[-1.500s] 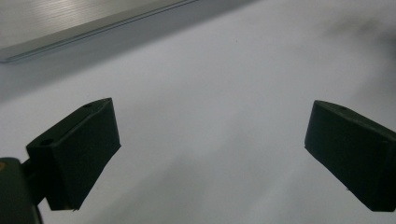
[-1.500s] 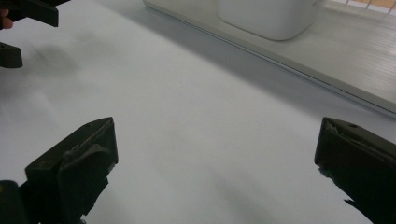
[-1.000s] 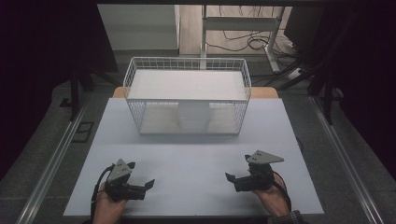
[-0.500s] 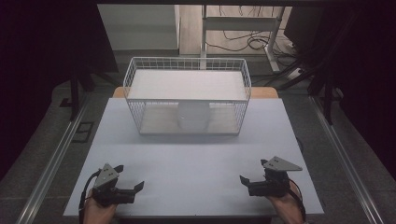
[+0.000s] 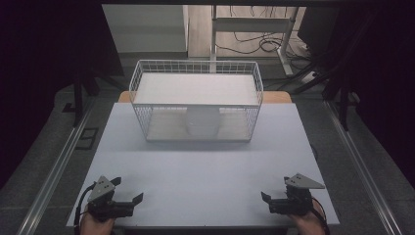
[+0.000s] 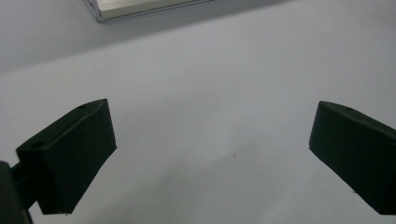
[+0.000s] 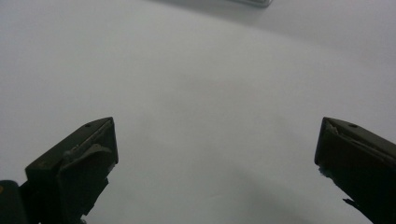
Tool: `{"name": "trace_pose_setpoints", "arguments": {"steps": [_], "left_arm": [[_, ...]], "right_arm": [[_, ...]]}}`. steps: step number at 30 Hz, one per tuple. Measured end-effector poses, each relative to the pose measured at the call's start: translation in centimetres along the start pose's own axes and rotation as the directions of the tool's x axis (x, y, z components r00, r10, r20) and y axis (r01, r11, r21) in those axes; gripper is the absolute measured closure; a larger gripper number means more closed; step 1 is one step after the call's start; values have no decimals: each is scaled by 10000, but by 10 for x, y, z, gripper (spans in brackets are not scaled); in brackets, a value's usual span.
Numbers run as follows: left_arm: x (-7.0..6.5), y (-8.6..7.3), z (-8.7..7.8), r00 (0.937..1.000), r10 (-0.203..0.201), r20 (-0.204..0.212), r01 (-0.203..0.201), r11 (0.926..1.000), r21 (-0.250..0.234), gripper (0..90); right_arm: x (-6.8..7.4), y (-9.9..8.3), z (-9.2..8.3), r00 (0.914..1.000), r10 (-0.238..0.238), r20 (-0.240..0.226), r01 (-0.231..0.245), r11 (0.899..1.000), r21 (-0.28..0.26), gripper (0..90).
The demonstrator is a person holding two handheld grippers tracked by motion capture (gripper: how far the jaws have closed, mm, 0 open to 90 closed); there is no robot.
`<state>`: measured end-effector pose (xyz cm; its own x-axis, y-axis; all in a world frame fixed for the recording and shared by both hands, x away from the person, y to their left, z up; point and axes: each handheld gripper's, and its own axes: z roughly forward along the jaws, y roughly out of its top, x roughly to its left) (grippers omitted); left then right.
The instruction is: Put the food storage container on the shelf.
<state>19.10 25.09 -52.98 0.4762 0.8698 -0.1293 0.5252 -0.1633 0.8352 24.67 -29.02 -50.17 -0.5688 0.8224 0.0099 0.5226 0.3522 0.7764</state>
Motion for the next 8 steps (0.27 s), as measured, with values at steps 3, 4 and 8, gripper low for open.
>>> {"name": "trace_pose_setpoints", "arguments": {"steps": [3,4,8], "left_arm": [[0,0,1,10000,7,-24,-7,10000,66,1],[0,0,1,10000,32,-37,-32,10000,83,2],[-1,1,2,10000,41,-73,-40,9999,156,2]], "right_arm": [[1,-3,4,9998,-130,-138,135,9991,405,0],[2,-4,5,9997,-232,-113,238,9983,530,0],[4,-5,8,9991,-428,-71,433,9963,749,0]]}}
